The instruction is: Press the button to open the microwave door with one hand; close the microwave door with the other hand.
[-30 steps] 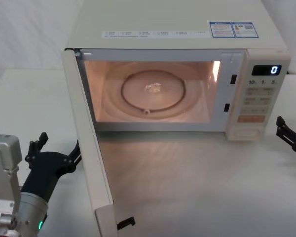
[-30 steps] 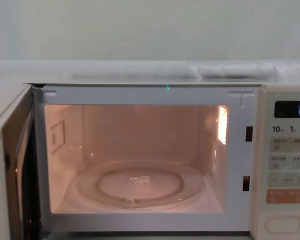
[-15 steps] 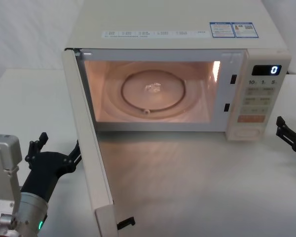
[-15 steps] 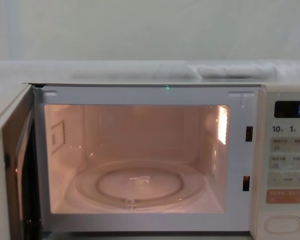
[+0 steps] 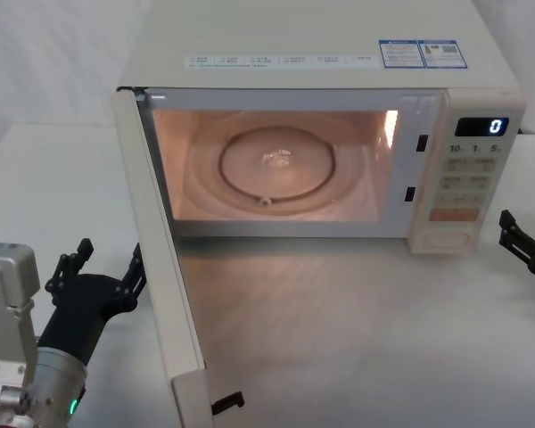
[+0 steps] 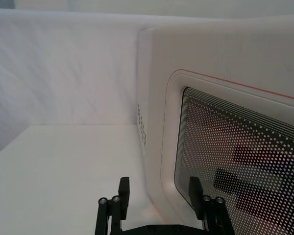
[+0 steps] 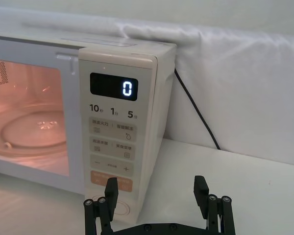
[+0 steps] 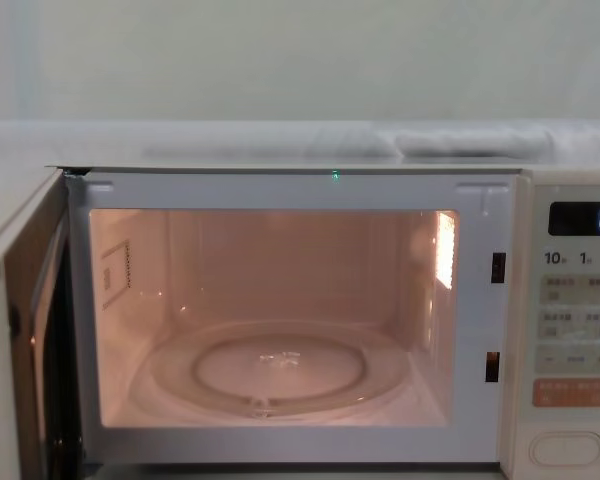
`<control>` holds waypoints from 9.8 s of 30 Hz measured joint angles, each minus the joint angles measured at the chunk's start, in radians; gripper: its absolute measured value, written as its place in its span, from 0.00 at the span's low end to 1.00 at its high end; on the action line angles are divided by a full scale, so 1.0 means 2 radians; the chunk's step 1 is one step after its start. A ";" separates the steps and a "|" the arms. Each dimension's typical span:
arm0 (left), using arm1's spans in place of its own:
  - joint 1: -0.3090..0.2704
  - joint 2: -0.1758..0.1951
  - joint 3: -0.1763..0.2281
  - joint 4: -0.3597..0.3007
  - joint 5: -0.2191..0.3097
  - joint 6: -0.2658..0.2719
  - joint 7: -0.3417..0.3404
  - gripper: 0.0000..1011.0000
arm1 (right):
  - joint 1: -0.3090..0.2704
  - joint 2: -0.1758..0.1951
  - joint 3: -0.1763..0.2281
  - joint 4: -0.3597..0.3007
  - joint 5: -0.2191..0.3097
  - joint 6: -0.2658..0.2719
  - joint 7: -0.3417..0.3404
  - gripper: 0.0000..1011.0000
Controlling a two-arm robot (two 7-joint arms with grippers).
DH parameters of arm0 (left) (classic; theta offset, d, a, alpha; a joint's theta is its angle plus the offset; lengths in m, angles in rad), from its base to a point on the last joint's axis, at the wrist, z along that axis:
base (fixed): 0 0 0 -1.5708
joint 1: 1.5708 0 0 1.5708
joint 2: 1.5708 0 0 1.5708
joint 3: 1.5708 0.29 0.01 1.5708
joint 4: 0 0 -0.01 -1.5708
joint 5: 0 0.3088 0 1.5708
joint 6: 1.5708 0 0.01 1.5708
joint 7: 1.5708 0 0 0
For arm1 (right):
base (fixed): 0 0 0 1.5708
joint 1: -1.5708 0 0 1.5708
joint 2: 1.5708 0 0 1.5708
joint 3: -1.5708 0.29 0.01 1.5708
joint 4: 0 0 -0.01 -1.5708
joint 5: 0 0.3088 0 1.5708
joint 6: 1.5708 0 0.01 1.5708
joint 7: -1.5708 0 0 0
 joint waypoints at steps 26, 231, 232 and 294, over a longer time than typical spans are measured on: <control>0.000 0.000 0.000 0.000 0.000 0.000 0.000 0.00 | 0.000 0.000 0.000 0.000 0.000 0.000 0.000 0.99; -0.306 -0.045 0.194 0.119 0.006 0.104 -0.095 0.00 | 0.000 0.000 0.000 0.000 0.000 0.000 0.000 0.99; -0.306 -0.045 0.193 0.119 0.007 0.104 -0.096 0.00 | 0.000 0.000 0.000 0.000 0.000 0.000 0.000 0.99; -0.004 -0.010 0.031 -0.017 0.042 0.002 -0.017 0.00 | 0.000 0.000 0.000 0.000 0.000 0.000 0.000 0.99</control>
